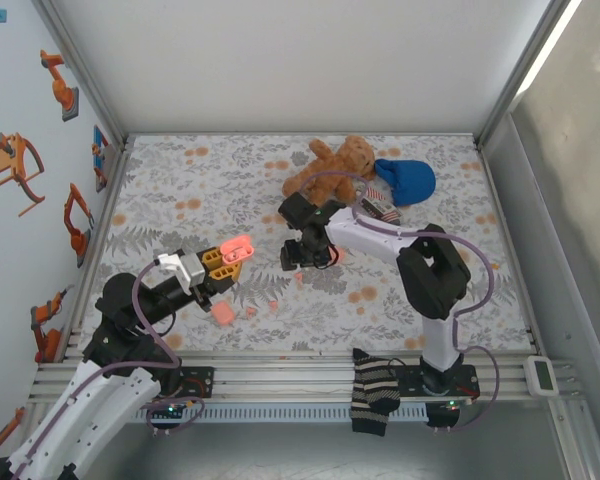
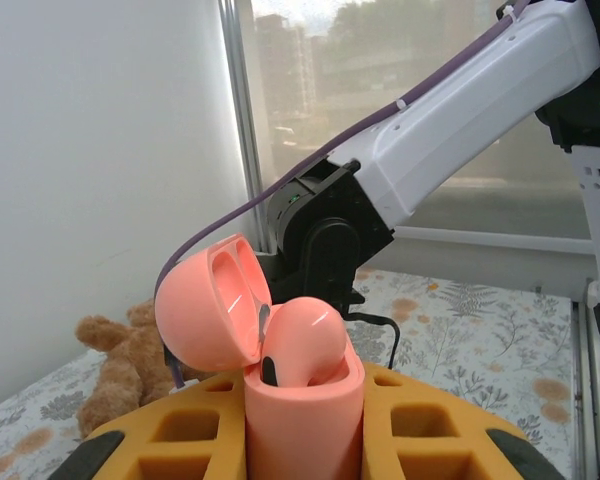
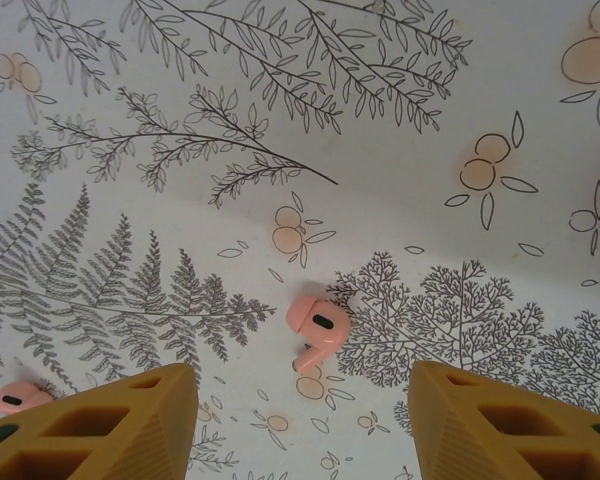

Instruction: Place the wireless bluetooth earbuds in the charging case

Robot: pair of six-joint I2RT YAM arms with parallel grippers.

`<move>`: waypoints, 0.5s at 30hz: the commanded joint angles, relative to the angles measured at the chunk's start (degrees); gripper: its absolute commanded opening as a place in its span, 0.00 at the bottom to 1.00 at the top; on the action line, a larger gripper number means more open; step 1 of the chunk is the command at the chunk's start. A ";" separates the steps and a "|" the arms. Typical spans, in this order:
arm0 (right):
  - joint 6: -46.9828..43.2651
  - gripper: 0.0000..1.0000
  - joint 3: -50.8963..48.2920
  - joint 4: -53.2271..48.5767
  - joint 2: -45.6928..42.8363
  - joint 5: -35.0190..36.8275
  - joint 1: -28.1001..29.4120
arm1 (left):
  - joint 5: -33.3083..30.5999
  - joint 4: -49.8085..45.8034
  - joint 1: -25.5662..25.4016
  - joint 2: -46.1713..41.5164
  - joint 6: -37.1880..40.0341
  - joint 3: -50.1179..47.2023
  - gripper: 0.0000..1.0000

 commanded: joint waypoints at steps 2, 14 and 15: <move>-0.79 0.55 2.03 -2.14 2.16 -0.03 0.43 | -0.54 -0.27 -0.12 -0.27 1.59 0.82 0.00; -1.11 0.43 2.91 -1.52 6.38 -1.46 0.72 | -0.63 -0.48 -0.12 -0.01 2.03 1.06 0.00; -1.14 0.41 2.89 -1.55 6.46 -1.46 0.70 | -0.63 -0.50 -0.12 0.07 2.02 1.16 0.00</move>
